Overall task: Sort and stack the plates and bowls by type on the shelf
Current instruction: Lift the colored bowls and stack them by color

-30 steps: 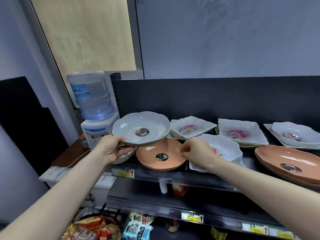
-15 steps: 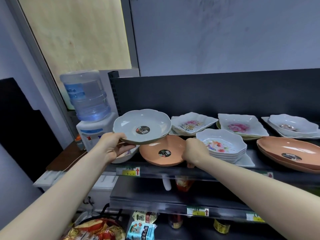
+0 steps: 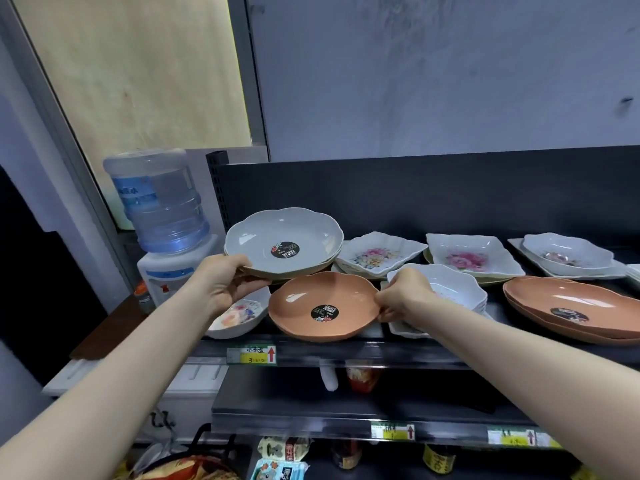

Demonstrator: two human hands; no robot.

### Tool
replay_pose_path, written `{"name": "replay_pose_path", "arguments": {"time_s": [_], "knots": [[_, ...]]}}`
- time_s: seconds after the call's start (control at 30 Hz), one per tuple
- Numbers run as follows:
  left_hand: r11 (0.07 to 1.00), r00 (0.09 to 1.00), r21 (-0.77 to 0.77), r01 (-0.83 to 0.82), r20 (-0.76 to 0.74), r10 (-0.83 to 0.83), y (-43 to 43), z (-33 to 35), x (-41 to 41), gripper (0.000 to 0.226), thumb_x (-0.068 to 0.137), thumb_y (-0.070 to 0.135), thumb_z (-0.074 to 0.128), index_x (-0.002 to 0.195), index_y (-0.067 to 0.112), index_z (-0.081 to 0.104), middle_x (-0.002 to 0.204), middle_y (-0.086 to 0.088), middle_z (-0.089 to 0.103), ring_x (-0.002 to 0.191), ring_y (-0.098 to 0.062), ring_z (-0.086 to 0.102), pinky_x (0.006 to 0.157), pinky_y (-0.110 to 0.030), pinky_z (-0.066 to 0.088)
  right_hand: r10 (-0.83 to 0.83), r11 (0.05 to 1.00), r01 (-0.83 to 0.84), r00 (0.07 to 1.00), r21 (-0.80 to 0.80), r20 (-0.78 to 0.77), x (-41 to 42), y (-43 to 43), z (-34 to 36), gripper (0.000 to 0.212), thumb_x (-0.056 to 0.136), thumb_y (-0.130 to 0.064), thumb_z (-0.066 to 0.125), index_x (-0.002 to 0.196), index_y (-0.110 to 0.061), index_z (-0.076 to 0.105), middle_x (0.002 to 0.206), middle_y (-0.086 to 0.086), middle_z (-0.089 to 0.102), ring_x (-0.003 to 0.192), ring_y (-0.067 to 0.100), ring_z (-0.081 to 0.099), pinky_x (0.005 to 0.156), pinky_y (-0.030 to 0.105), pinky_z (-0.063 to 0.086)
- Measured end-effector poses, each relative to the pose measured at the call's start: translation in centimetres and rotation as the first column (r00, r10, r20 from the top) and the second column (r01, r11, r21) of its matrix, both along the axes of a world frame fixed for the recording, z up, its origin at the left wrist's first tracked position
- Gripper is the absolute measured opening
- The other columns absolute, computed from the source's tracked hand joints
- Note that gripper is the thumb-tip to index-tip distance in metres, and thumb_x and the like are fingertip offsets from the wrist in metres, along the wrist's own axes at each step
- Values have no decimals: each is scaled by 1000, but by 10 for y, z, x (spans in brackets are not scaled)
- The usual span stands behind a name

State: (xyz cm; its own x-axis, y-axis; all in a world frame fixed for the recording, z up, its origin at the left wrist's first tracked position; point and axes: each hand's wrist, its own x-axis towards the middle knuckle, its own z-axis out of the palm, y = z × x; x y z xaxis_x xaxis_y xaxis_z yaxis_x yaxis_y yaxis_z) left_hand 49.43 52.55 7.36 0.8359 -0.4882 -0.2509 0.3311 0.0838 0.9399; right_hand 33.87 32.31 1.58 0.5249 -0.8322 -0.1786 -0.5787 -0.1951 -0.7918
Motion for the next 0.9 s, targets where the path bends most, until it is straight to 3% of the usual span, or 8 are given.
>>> {"name": "replay_pose_path", "arguments": {"time_s": [0.1, 0.2, 0.37, 0.5, 0.63, 0.77, 0.83, 0.9], "knots": [[1000, 1000, -16, 15, 13, -15, -10, 9, -2, 20, 89, -12, 42, 108, -7, 46, 82, -20, 57, 73, -31, 61, 36, -30, 54, -15, 1000, 14, 998, 20, 63, -10, -12, 6, 12, 68, 5, 57, 77, 6, 66, 53, 16, 65, 44, 27, 67, 63, 42, 62], [998, 999, -28, 50, 19, -50, -24, 17, -10, 19, 90, -12, 41, 108, -7, 45, 83, -19, 55, 72, -31, 60, 35, -31, 54, -17, 1000, 16, 995, 16, 97, -27, -25, 14, 19, 66, 6, 57, 78, 11, 70, 48, 15, 64, 46, 28, 66, 66, 44, 62], [992, 993, -49, 116, 24, -115, -58, 30, -27, 20, 90, -11, 41, 108, -8, 48, 83, -19, 56, 58, -31, 67, 35, -28, 52, -83, 996, 88, 983, -22, 161, -62, -57, 32, 16, 65, 8, 58, 58, 0, 69, 44, 13, 64, 51, 30, 69, 69, 46, 62], [984, 985, -57, 172, 43, -169, -93, 37, -46, 15, 90, -9, 41, 100, -6, 51, 83, -19, 57, 57, -29, 68, 37, -28, 53, -135, 983, 154, 975, -101, 177, -98, -93, 40, 18, 65, 7, 57, 58, -2, 70, 41, 8, 63, 48, 26, 68, 64, 42, 62], [971, 973, -61, 229, 37, -227, -130, 34, -69, 27, 89, -8, 42, 114, -9, 51, 98, -24, 59, 78, -33, 64, 41, -29, 56, -204, 964, 232, 959, -132, 195, -142, -136, 51, 16, 66, 5, 57, 65, -1, 72, 52, 13, 68, 53, 30, 71, 68, 49, 61], [961, 962, -37, 274, 27, -273, -169, 30, -103, 29, 88, -8, 44, 115, -10, 51, 89, -22, 61, 58, -27, 70, 40, -26, 54, -335, 926, 362, 918, -105, 211, -197, -182, 60, 10, 70, 2, 64, 65, -3, 71, 54, 12, 69, 52, 27, 71, 71, 43, 62], [959, 960, -25, 282, 4, -282, -187, 25, -119, 21, 88, -8, 44, 107, -10, 53, 86, -22, 60, 46, -25, 69, 37, -25, 52, -379, 913, 401, 902, -72, 206, -223, -204, 60, 7, 70, 3, 65, 69, 2, 72, 57, 17, 70, 57, 31, 73, 70, 44, 62], [956, 956, -20, 293, -15, -293, -204, 20, -135, 14, 87, -8, 45, 98, -10, 54, 85, -22, 61, 48, -26, 69, 37, -25, 52, -407, 907, 421, 891, -27, 202, -245, -222, 56, 6, 69, 7, 66, 72, 8, 71, 57, 21, 68, 60, 34, 73, 67, 44, 62]]}}
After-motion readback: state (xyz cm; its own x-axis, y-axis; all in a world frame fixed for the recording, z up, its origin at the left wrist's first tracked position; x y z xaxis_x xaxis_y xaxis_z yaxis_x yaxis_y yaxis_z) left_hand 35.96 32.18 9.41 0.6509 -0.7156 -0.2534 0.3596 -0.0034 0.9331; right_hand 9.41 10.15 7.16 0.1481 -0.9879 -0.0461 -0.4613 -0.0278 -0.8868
